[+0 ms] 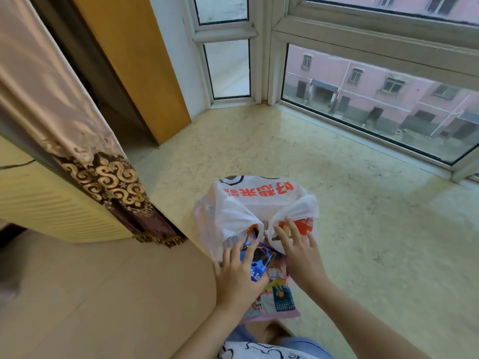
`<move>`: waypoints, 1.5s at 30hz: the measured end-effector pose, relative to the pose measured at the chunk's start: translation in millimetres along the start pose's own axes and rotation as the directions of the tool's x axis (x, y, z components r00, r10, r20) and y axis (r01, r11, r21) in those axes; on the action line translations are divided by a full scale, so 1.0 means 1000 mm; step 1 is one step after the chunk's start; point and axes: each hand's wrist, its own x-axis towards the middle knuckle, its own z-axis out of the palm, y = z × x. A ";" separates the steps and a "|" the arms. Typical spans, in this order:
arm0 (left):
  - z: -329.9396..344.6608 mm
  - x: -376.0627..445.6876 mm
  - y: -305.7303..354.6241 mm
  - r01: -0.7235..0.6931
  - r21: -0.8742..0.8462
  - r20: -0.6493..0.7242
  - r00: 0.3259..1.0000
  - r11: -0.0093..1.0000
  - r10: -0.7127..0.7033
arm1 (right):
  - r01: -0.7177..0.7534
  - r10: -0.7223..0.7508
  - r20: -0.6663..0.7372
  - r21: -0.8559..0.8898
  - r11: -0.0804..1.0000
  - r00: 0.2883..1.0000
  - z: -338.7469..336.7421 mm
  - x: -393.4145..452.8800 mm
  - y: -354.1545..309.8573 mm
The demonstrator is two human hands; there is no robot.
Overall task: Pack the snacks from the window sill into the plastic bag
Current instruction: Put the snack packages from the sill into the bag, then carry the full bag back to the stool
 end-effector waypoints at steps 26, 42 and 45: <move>-0.010 0.020 -0.006 0.034 -0.017 -0.103 0.994 0.999 -0.036 | -0.189 0.300 -0.361 0.310 0.932 0.883 -0.034 -0.008 0.028; -0.201 0.137 0.056 -0.131 -0.663 -0.277 0.958 0.737 -0.079 | 0.089 0.473 -0.392 0.835 0.544 0.789 -0.167 0.051 0.021; -0.184 0.135 0.045 -0.004 -0.786 -0.132 0.978 0.618 -0.161 | 0.010 0.500 -0.259 0.895 0.446 0.826 -0.165 0.049 0.023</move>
